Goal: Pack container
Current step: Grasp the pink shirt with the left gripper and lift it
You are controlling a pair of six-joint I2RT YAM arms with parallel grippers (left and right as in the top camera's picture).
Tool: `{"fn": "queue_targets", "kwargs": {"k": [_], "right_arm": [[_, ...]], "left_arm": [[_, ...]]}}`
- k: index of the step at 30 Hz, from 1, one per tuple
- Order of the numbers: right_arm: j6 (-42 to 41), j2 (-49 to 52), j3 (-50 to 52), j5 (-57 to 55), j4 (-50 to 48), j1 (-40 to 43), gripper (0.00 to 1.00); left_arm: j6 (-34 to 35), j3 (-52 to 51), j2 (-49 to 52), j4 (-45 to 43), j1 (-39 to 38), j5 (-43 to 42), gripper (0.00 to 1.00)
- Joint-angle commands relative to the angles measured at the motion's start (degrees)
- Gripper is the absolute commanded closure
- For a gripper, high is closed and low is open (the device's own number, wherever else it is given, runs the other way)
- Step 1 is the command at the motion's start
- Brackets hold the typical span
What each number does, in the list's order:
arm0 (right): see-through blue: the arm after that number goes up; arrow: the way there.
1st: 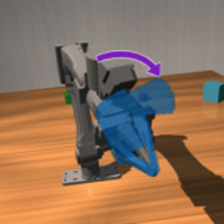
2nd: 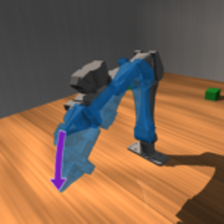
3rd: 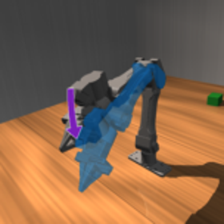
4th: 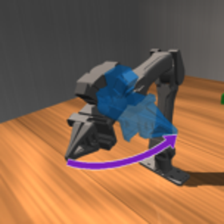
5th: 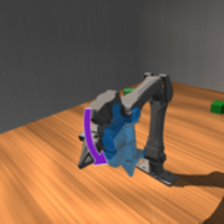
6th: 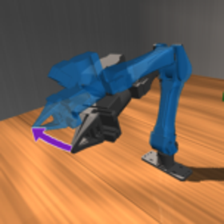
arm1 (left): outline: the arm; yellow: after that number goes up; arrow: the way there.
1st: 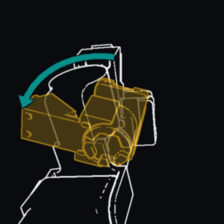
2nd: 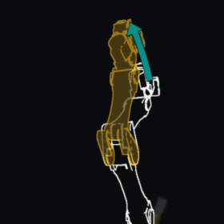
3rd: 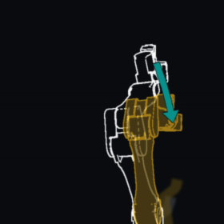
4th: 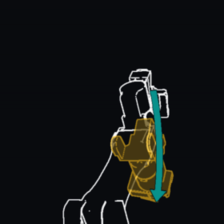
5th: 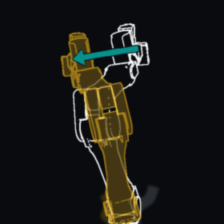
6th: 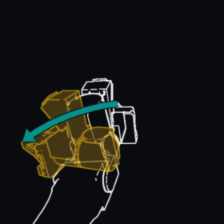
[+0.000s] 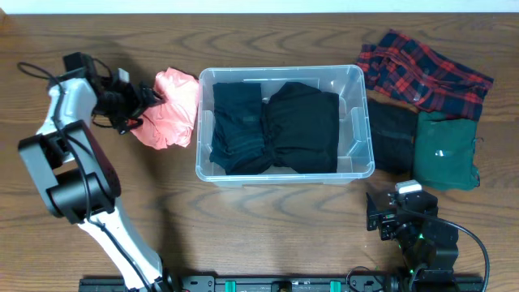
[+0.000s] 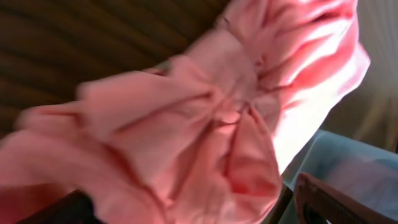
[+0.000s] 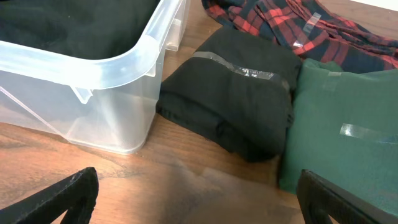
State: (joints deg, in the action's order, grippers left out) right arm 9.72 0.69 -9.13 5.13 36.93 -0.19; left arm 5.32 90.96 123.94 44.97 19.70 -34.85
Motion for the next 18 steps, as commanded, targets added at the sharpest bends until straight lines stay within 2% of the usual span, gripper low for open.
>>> {"fn": "queue_targets", "kwargs": {"k": [1,6,9,12,14,18], "right_arm": [[0.5,-0.3,0.2,-0.4,0.0,0.2,0.01],[0.5,-0.3,0.2,-0.4,0.0,0.2,0.01],[0.5,-0.3,0.2,-0.4,0.0,0.2,0.01],[0.5,-0.3,0.2,-0.4,0.0,0.2,0.01],[0.5,-0.3,0.2,-0.4,0.0,0.2,0.01],[0.5,-0.3,0.2,-0.4,0.0,0.2,0.01]], "left_arm": [[-2.9,-1.3,2.1,0.2,-1.5,1.8,0.16],[-3.5,-1.5,4.5,0.4,-2.8,1.9,0.37],[-6.3,-1.5,4.9,0.8,-3.3,1.9,0.59],[-7.1,-1.5,4.8,1.1,-3.4,1.9,0.87],[-7.6,-1.5,4.4,1.7,-3.2,1.9,0.94],[-8.6,-1.4,1.6,3.5,-2.9,1.9,0.94]]}}
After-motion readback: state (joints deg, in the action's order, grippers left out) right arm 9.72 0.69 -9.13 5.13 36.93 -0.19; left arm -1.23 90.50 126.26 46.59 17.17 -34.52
